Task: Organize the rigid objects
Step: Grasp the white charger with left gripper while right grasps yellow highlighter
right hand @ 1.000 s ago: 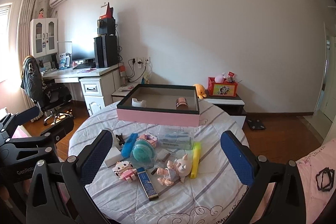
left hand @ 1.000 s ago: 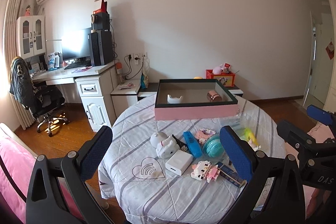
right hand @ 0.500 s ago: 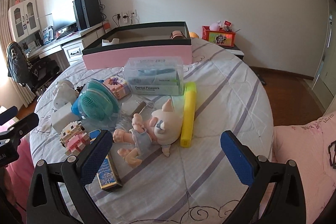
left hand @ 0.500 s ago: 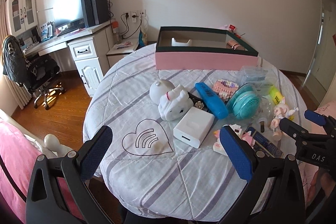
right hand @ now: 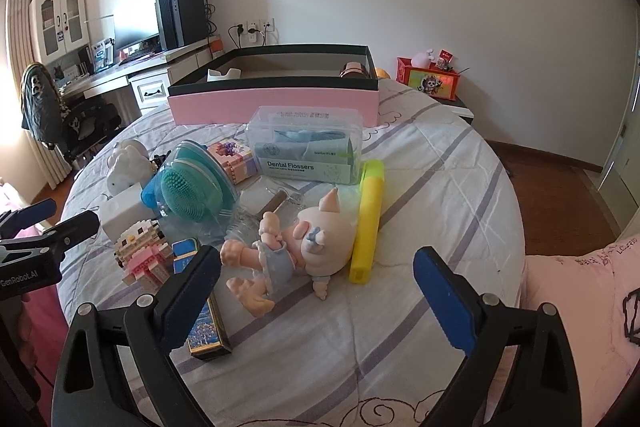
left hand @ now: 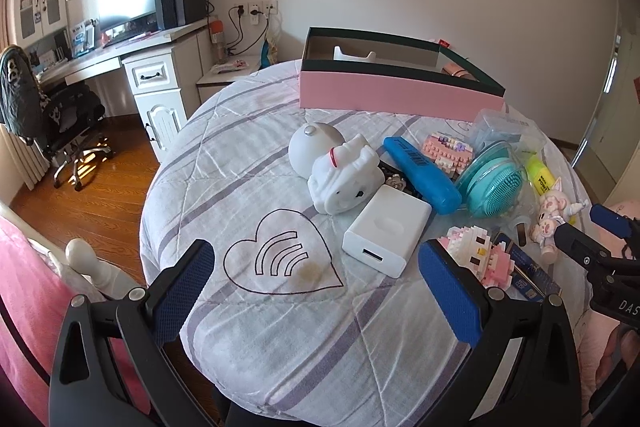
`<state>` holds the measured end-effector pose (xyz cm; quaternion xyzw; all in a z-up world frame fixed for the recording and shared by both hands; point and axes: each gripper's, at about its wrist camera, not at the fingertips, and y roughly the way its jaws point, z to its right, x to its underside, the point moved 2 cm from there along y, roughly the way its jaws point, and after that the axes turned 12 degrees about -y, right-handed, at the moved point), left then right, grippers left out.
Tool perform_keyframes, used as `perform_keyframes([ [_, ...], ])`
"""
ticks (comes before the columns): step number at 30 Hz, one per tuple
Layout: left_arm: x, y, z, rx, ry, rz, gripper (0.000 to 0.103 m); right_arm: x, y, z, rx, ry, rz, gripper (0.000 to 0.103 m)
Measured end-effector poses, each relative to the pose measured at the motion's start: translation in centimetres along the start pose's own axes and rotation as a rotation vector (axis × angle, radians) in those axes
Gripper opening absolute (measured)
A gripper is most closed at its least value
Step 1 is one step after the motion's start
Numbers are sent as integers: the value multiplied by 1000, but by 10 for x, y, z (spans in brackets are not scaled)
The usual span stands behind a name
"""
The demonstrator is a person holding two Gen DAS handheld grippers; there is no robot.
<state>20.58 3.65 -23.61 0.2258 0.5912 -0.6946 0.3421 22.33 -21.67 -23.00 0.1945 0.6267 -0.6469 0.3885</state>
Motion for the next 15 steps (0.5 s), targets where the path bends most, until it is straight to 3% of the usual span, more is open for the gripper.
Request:
perform_keyframes([
  [9, -4, 38, 19, 4, 62, -68, 97, 9, 6, 12, -21, 50, -15, 98],
  [12, -5, 45, 25, 35, 72, -85, 81, 9, 1, 18, -34, 74, 6, 98],
  [14, -4, 45, 32, 60, 102, -76, 56, 7, -6, 24, -37, 96, 37, 98],
  [15, -3, 45, 35, 76, 114, -76, 51, 7, -9, 27, -29, 103, 46, 98],
])
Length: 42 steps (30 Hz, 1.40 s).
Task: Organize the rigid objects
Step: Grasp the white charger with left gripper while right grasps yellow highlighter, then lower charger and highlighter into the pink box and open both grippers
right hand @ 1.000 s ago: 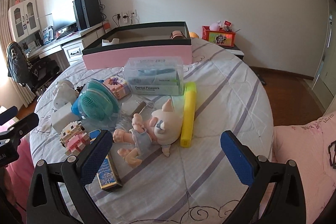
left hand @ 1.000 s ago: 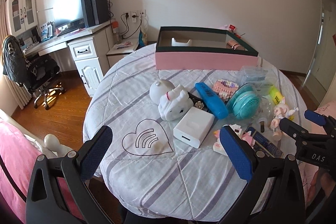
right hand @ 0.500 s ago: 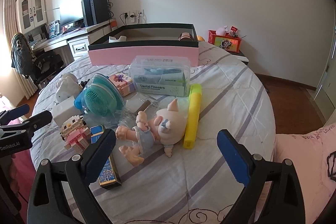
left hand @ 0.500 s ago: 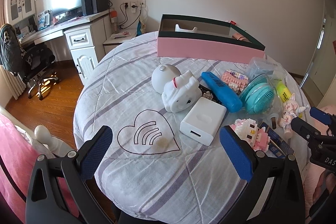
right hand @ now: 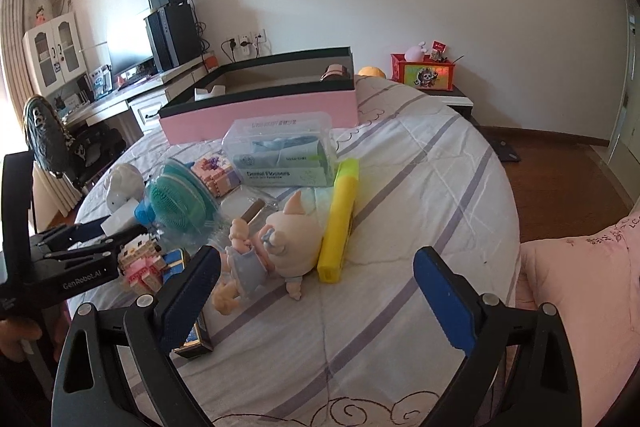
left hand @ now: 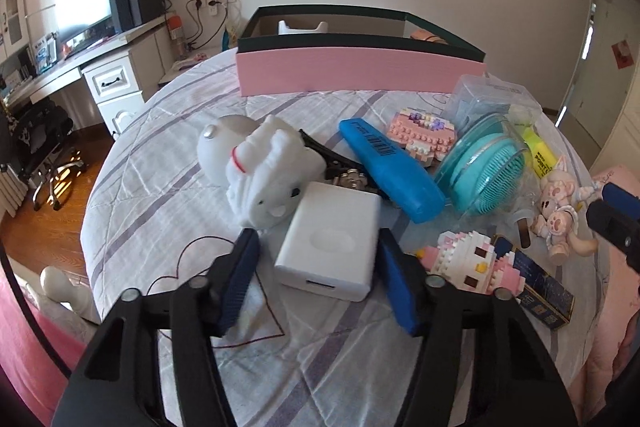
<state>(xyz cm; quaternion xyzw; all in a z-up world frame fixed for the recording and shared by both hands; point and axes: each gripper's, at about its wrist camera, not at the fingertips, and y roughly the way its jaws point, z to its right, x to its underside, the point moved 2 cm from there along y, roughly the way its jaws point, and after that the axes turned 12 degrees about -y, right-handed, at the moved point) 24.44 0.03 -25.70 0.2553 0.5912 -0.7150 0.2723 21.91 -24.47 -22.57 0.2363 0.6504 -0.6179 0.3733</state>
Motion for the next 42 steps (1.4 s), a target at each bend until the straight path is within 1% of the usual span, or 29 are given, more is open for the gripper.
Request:
perform_keyframes([
  [1, 1, -1, 2, 7, 3, 2, 46, -1, -3, 4, 16, 5, 12, 98],
  [4, 3, -7, -1, 7, -7, 6, 46, -2, -3, 16, 80, 11, 11, 98],
  [7, 4, -15, -4, 7, -22, 17, 42, -1, 2, 23, 123, 14, -12, 98],
  [10, 6, -19, -5, 1, -17, 16, 41, 1, 4, 26, 110, 18, -24, 98],
  [12, 7, -20, -5, 0, -16, 18, 41, 0, -2, 26, 115, 15, 2, 98],
  [14, 7, -22, -5, -3, -17, 21, 41, -1, -8, 29, 140, 11, 32, 98],
  [15, 7, -23, -5, -4, -15, 25, 41, 1, -9, 33, 154, 19, 30, 98],
  [18, 7, -25, -4, -6, -13, 33, 41, 7, 3, 43, 174, 32, -25, 97],
  [21, 8, -25, -4, -11, -18, 33, 41, 10, 25, 42, 160, 12, -95, 89],
  [23, 8, -23, -4, -15, -15, 29, 41, 6, 34, 42, 127, 15, -99, 86],
  [24, 8, -23, -4, -17, -14, 29, 41, 4, 37, 40, 122, 10, -99, 80],
  [26, 7, -22, -3, -17, -12, 28, 41, -3, 45, 39, 114, -3, -122, 76],
  [28, 7, -22, -3, -12, -13, 28, 41, -6, 54, 37, 107, -11, -142, 65],
  [30, 6, -20, -2, -11, -10, 24, 41, -7, 63, 36, 114, -30, -164, 63],
  [32, 4, -21, -1, -1, -9, 26, 41, -12, 65, 34, 106, -44, -163, 55],
  [33, 3, -21, 0, 4, -12, 26, 41, -13, 66, 32, 93, -57, -162, 46],
  [34, 2, -22, 0, 10, -15, 28, 41, -15, 67, 31, 79, -69, -154, 31],
  [35, 1, -23, 1, 13, -13, 29, 41, -15, 68, 29, 64, -79, -153, 28],
  [37, -1, -26, 2, 18, -9, 38, 41, -17, 69, 26, 53, -100, -147, 26],
  [40, -7, -30, 4, 43, -10, 45, 41, -18, 65, 26, 29, -94, -126, 26],
  [42, -12, -34, 5, 49, -8, 58, 41, -22, 56, 25, 26, -89, -93, 26],
])
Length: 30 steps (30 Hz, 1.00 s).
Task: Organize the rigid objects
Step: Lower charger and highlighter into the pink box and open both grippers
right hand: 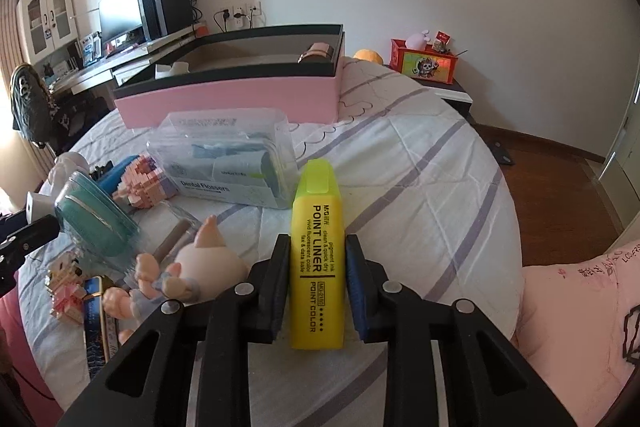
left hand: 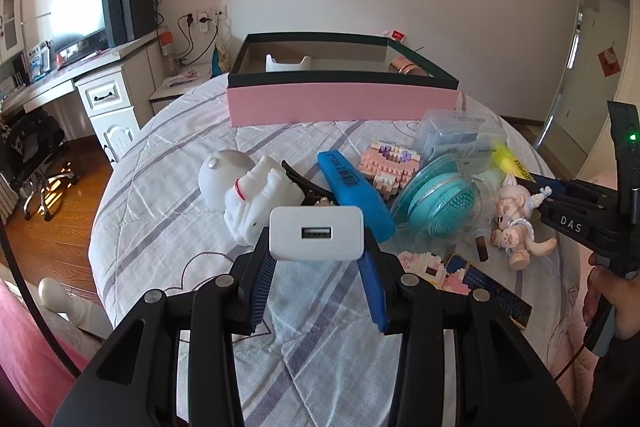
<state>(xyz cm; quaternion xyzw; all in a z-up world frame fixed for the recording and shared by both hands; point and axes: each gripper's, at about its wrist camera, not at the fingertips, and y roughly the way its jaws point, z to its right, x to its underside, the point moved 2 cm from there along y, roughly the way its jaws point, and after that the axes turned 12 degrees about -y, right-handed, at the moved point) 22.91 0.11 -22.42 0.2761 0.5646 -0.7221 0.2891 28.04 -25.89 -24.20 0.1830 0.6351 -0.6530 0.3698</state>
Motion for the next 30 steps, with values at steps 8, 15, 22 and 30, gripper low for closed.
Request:
perform_keyframes([
  [8, -39, -10, 15, 35, 23, 60, 41, -41, -38, -14, -11, -59, 121, 27],
  [15, -55, 4, 11, 71, -16, 36, 41, -64, -31, -14, -59, -71, 153, 26],
  [22, -108, 20, 28, 62, 37, 88, 41, -108, -9, -23, -93, -128, 162, 27],
  [30, -185, 84, 48, 67, 75, 55, 41, -173, 50, -19, -137, -154, 119, 27],
])
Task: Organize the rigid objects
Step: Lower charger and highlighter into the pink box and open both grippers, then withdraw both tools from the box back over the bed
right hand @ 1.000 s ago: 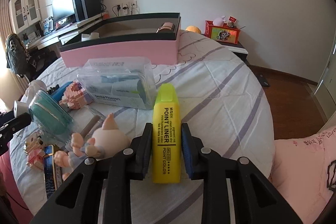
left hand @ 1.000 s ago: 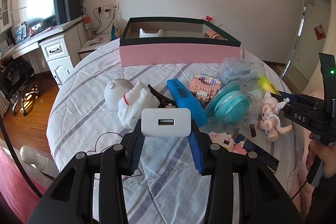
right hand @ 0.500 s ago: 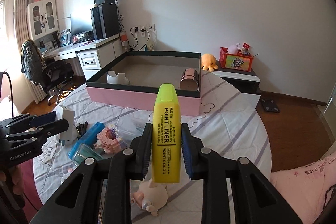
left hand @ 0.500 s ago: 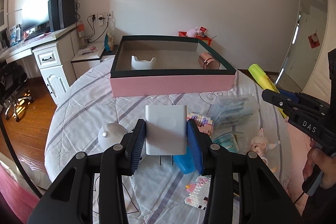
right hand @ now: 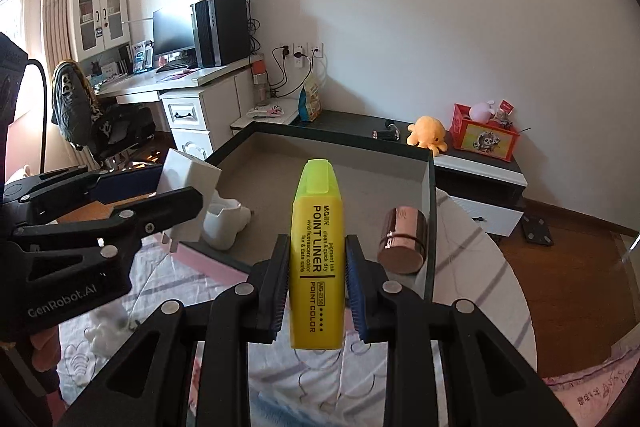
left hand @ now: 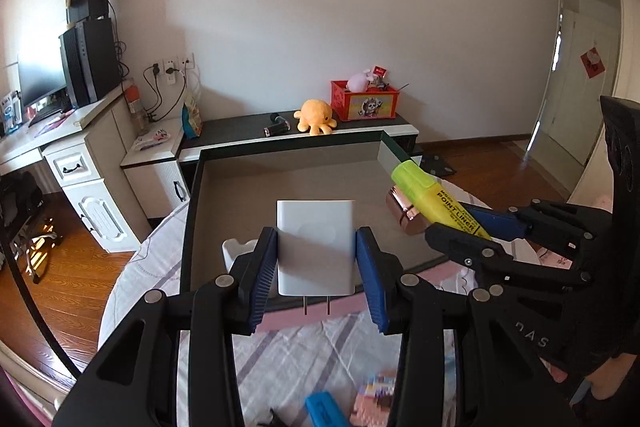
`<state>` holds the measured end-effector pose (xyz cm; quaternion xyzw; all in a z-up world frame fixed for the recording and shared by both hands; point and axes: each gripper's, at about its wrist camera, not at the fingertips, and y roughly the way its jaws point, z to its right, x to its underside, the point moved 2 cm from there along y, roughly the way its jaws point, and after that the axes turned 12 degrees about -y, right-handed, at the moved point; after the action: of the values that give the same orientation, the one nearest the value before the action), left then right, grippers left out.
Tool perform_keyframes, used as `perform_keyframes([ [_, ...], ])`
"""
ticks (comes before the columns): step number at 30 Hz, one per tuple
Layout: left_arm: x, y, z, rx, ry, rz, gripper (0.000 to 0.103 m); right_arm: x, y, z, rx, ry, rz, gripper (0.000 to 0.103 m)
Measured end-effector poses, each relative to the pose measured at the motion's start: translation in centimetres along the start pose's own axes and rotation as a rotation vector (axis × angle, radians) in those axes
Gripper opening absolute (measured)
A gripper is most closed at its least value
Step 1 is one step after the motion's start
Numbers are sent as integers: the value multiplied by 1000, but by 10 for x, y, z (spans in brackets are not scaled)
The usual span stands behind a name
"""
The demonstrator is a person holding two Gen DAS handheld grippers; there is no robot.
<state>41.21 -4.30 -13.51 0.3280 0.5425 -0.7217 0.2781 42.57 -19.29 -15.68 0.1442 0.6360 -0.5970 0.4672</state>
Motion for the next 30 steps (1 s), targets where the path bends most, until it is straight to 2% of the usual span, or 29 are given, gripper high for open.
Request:
perform_keyframes([
  [3, -12, 36, 0, -22, 7, -53, 41, -8, 33, 10, -13, 13, -51, 27],
  [7, -13, 79, -5, -53, 8, -139, 41, -2, 72, 19, -25, 24, -141, 27],
  [11, -5, 103, -4, -81, 30, -201, 41, -4, 79, 29, -33, 48, -173, 27],
  [13, -2, 104, -3, -82, 25, -201, 39, -5, 85, 31, -42, 52, -192, 27],
  [15, 0, 100, -2, -100, 22, -177, 43, -6, 87, 30, -53, 54, -209, 28],
  [17, -1, 93, -5, -98, 3, -168, 49, -5, 82, 31, -65, 83, -190, 30],
  [19, -3, 85, -7, -112, -9, -156, 54, -3, 74, 31, -36, 101, -185, 46],
  [21, -3, 71, -10, -122, -17, -127, 66, -2, 63, 30, -41, 113, -155, 50],
  [23, -1, 47, -13, -128, -36, -76, 77, 0, 44, 30, -41, 140, -122, 63],
  [24, 0, 33, -14, -130, -47, -43, 79, 0, 31, 27, -27, 141, -101, 77],
  [25, 2, 16, -14, -130, -54, -4, 89, 0, 16, 24, -11, 137, -66, 84],
  [26, 6, -1, -15, -133, -59, 35, 97, 0, 1, 21, 2, 130, -33, 84],
  [28, 17, -41, -13, -145, -54, 126, 103, 2, -34, 10, 29, 124, 32, 85],
  [30, 30, -77, -10, -157, -47, 209, 103, 5, -65, -1, 72, 109, 80, 86],
])
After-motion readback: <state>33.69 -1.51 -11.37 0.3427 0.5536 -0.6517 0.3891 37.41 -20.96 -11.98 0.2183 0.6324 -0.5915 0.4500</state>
